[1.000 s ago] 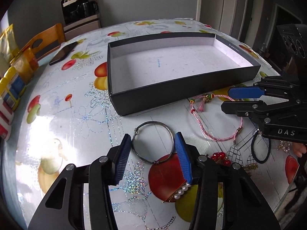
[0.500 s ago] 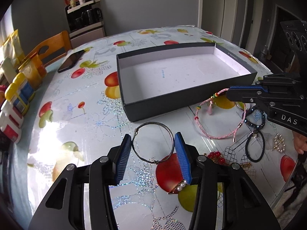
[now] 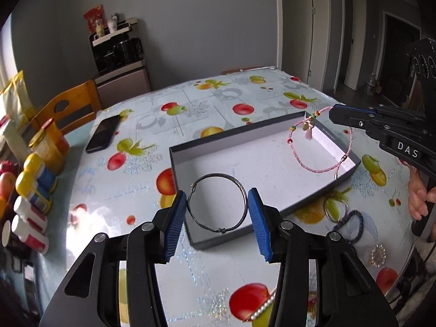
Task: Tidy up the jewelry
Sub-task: 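Carry the bangle and pink bracelet into the black box and open both tools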
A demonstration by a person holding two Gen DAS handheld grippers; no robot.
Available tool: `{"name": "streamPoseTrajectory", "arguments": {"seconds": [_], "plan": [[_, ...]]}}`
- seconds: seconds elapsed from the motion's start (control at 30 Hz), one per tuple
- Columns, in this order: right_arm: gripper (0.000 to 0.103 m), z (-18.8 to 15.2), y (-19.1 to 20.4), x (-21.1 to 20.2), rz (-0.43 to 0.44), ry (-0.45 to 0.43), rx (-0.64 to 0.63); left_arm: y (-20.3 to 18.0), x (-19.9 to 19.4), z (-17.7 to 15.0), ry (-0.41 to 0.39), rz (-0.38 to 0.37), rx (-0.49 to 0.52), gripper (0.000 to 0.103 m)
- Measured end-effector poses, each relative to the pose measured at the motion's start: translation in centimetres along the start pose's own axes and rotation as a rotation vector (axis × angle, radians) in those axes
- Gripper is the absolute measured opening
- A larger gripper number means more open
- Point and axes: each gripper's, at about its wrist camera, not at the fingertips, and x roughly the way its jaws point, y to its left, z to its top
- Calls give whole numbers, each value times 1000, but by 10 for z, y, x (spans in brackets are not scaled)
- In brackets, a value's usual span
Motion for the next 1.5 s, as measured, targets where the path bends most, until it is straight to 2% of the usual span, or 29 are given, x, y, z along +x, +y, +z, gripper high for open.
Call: {"name": "streamPoseTrajectory", "arguments": {"seconds": [0.23,0.4,0.53,0.8,1.0,1.07,1.13,1.27,1.37,1.5], "plan": [[3,-1,-47,30,-115,6,85,2,59,35,24,29,-44,49],[3,-9,-67,53,-138,31,135,6,96,40,63,59,-71,49],[3,-18,-73,71,-142,77,148,14,120,35,118,52,-104,49],[3,-32,-77,93,-141,166,159,13,140,23,168,40,-103,49],[3,-36,-76,99,-144,199,152,14,145,21,175,31,-114,50],[3,-37,-75,98,-145,200,148,14,145,22,174,30,-115,52],[4,-35,-74,97,-149,191,143,15,143,22,167,27,-119,60],[28,-32,-73,88,-143,163,151,13,131,26,149,28,-120,62],[35,-28,-71,77,-137,136,155,10,117,28,125,32,-116,66],[54,-24,-67,57,-140,97,152,6,90,28,81,34,-114,78]]}}
